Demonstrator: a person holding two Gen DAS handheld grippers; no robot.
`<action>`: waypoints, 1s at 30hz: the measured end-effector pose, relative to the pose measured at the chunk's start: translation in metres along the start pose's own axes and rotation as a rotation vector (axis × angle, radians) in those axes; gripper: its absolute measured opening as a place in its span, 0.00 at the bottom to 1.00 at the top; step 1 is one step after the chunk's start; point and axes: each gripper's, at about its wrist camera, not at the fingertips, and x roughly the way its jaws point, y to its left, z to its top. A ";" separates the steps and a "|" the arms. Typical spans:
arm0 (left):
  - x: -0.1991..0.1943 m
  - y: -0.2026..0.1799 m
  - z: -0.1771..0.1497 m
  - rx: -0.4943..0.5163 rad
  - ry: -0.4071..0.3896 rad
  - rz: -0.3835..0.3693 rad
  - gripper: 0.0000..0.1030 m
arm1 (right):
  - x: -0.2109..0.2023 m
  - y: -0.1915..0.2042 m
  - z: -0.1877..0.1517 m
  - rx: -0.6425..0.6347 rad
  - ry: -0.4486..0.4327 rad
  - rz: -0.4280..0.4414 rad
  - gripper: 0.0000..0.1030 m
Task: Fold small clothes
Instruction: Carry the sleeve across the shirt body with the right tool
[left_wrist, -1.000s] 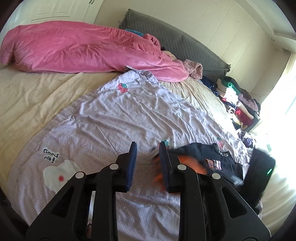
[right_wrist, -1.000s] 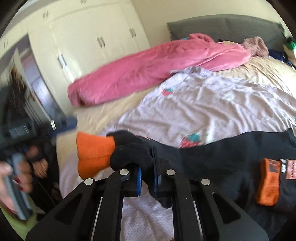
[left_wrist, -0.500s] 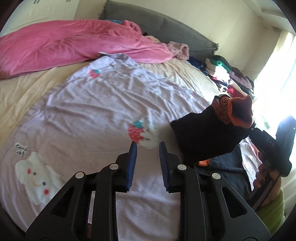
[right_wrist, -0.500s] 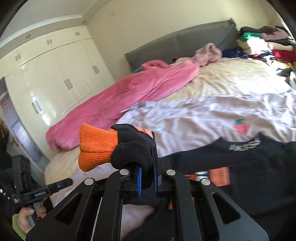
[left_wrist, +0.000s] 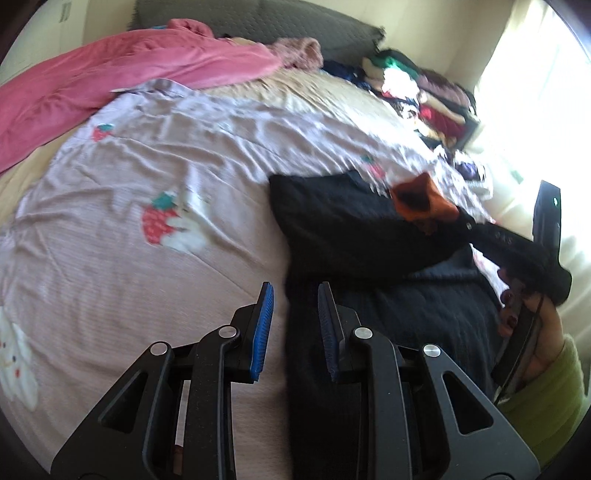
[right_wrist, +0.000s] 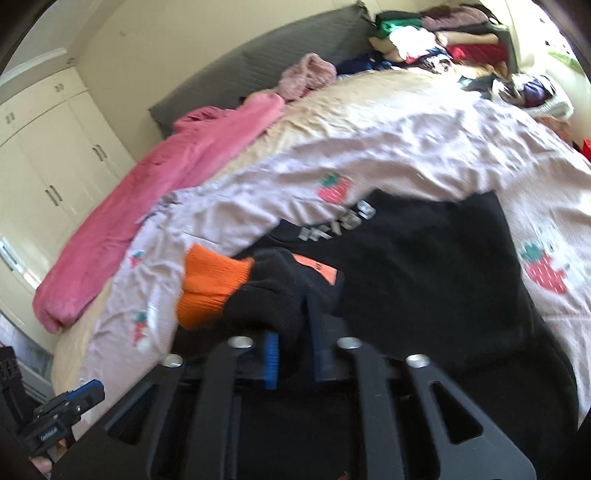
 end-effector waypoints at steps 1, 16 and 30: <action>0.004 -0.006 -0.004 0.017 0.007 -0.002 0.16 | 0.001 -0.005 -0.002 0.006 0.006 -0.009 0.48; 0.060 -0.039 -0.033 0.129 0.134 -0.007 0.24 | -0.001 -0.053 -0.024 0.056 0.016 -0.172 0.86; 0.065 -0.037 -0.034 0.121 0.132 -0.001 0.25 | -0.009 -0.068 -0.023 0.094 -0.013 -0.163 0.86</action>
